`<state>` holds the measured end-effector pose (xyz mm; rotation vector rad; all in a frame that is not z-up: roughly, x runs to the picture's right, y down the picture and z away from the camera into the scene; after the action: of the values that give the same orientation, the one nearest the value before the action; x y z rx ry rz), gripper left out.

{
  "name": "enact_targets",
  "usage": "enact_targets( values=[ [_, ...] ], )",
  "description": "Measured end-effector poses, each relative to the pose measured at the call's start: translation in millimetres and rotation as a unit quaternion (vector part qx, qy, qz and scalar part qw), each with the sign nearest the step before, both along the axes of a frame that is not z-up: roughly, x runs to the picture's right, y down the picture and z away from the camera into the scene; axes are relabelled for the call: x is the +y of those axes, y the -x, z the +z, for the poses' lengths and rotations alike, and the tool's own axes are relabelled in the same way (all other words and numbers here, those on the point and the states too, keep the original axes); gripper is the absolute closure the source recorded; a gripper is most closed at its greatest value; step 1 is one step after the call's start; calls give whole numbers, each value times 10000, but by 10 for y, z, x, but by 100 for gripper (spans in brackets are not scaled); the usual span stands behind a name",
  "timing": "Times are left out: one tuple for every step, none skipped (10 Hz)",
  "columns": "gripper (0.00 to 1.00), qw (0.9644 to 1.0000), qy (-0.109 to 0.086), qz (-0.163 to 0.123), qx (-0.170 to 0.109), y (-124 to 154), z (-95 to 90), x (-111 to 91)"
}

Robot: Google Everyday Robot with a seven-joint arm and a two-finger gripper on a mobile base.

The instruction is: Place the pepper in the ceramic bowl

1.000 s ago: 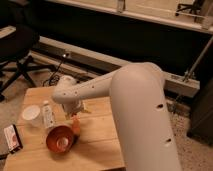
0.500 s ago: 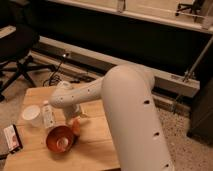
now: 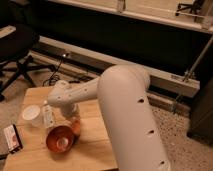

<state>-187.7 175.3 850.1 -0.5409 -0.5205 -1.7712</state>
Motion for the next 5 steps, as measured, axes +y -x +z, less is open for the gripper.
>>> enact_targets(
  values=[
    [88, 10000, 15, -64, 9, 5, -5, 11],
    [95, 9999, 24, -110, 28, -1, -4, 19],
    [100, 9999, 28, -159, 57, -9, 0, 25],
    [100, 9998, 25, -196, 89, -18, 7, 28],
    [100, 9997, 22, -208, 114, -25, 11, 26]
  ],
)
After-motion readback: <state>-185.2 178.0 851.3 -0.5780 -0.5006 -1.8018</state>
